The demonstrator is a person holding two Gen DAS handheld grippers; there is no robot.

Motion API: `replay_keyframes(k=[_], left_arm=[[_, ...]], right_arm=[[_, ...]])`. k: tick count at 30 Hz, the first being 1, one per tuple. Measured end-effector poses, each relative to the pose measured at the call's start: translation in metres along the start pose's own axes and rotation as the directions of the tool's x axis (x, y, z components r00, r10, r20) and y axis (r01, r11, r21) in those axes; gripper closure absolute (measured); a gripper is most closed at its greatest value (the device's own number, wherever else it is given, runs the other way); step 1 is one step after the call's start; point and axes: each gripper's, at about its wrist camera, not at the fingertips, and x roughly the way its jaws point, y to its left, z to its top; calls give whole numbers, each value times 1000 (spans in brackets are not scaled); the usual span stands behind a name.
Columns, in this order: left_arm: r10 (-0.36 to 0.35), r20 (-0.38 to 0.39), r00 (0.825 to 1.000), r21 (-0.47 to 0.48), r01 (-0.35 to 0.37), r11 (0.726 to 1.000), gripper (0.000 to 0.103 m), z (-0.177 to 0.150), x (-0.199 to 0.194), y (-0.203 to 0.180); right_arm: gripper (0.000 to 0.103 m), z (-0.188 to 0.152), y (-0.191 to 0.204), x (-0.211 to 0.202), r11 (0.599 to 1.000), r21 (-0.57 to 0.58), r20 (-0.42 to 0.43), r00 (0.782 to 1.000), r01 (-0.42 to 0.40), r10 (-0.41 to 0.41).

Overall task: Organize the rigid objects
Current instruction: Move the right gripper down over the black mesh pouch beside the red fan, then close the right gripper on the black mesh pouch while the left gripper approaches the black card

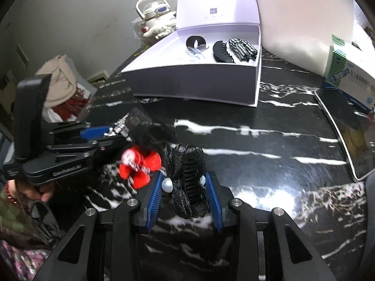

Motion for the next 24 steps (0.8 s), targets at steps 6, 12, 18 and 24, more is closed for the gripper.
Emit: replay_keyframes(k=[6,12,18,24], left_arm=[[5,33,999,-19,-4,1000,77,-3,-1,1],[8,47,999,-24,-7,1000,77,0,2,2],[13,59,998,-32,-11,999,77,5,6,3],[25,68,997,-45,-21,999,77,8,7,2]], right_arm=[[65,-3,8,1,999,-38,19,999,28,-28],[53,-5,10,7,999,-46,19,999,26,-25],[53,-5,12,9,998,-57,36,999,41,-39],[53,-5,19,12,991,-87,54,993,106,-101]])
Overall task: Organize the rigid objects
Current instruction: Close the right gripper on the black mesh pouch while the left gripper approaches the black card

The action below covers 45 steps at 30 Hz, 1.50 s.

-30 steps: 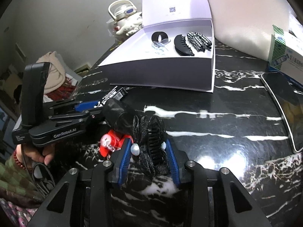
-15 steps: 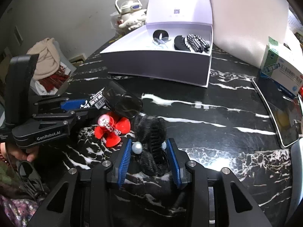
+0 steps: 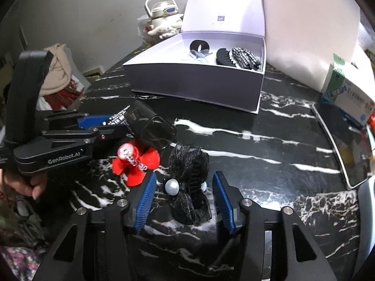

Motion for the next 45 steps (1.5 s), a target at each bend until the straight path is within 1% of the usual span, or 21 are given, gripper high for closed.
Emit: replay_keyframes(k=[1,2,4,6,10,13,22,25,28,33,37,39,42,43,45], left_arm=[[0,-1,1000,0,0,1000,77,0,0,0],[3,-1,1000,0,-3,1000,77,0,0,0],[9,5,1000,2,-9,1000,76,-1,0,-1],[16,6,1000,3,-16,1000,76,-1,0,-2],[13,9,1000,22,-13,1000,77,0,0,-5],[10,4,1000,22,-10,1000,77,0,0,-7],[7,-5,1000,15,-7,1000,77,1,0,-5],[27,-2,1000,24,-27,999,77,4,-4,-7],[22,3,1000,20,-22,1000,77,8,-8,-8],[10,24,1000,21,-10,1000,77,13,-15,-10],[0,15,1000,18,-1,1000,77,12,-13,-10],[7,17,1000,16,-8,1000,77,10,-11,-9],[20,0,1000,-1,-20,1000,77,9,-6,-6],[22,-18,1000,-10,-22,1000,77,8,-3,-4],[3,-68,998,-14,-4,1000,76,6,6,-4]], right_arm=[[55,0,2,1,1000,-10,4,1000,16,-16],[62,-1,4,1,999,-21,7,999,34,-34],[69,-2,7,2,996,-53,12,997,75,-74],[70,-4,8,2,994,-66,19,996,83,-82],[70,-6,5,0,996,-46,39,997,73,-72],[70,-7,6,0,995,-62,51,996,79,-76],[71,-8,4,-3,998,-36,47,997,60,-58],[71,-6,1,-4,998,-13,38,997,63,-62],[71,-2,-1,-7,999,7,42,998,50,-50],[71,3,-2,-16,998,8,57,997,57,-58],[71,5,-5,-19,998,19,58,996,61,-62],[71,5,-6,-17,998,22,53,997,63,-64],[71,2,-6,-16,998,25,42,997,59,-60],[71,1,-6,-16,998,24,38,998,59,-59],[71,0,-6,-15,998,26,30,998,55,-56]])
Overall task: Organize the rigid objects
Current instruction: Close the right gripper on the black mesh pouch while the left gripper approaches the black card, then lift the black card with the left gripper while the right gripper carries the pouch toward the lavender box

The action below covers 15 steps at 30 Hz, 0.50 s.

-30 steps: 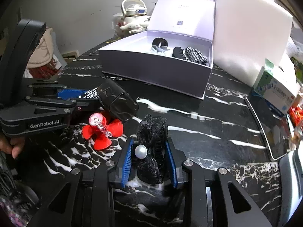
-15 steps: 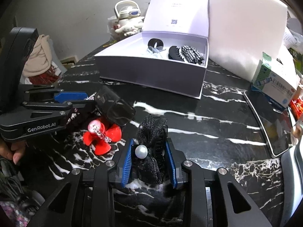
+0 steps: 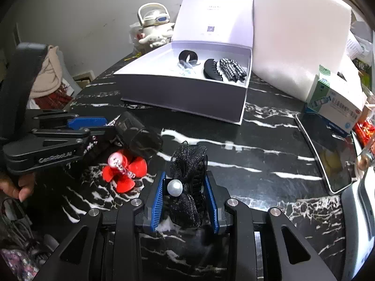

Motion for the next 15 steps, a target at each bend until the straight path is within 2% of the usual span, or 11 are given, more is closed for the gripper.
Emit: replay_keyframes(k=[3,6,15], left_arm=[[-3,28,1000,23,2,1000,76,-2,-3,-5],[-7,47,999,5,7,1000,77,-4,-5,-5],[-26,35,999,-24,27,999,78,-2,-7,0]], right_arm=[[71,-1,-1,2,1000,7,-13,1000,-6,6],[71,-2,0,3,1000,11,-17,1000,-8,8],[71,-2,-4,0,1000,28,-7,1000,-13,13]])
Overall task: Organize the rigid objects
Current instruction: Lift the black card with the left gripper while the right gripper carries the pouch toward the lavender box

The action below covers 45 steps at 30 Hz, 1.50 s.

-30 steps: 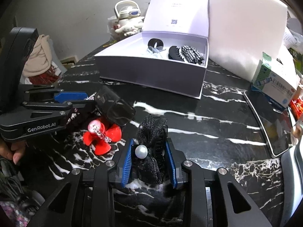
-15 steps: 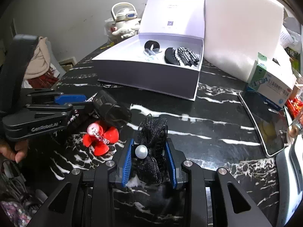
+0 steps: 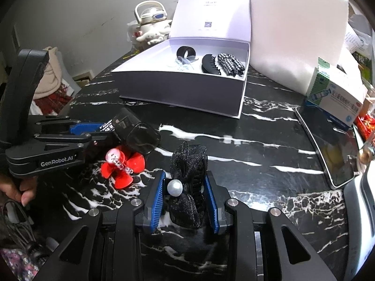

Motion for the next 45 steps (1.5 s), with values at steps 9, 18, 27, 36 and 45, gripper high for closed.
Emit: replay_keyframes(k=[9,18,27,36,45], left_arm=[[7,53,999,-4,-7,1000,78,6,-26,3],[2,101,995,-3,-2,1000,78,20,-54,1],[2,153,988,21,-6,1000,78,38,-73,1],[3,197,980,11,-5,1000,78,60,-75,1],[1,215,977,38,-10,999,78,87,-66,-5]], right_arm=[[71,6,-2,-8,1000,-12,22,1000,-2,3],[71,24,0,-22,999,-36,43,999,0,2],[71,49,2,-36,997,-82,76,997,-6,13],[71,77,1,-44,991,-134,123,992,2,15],[71,96,-7,-36,990,-139,133,991,-5,23]])
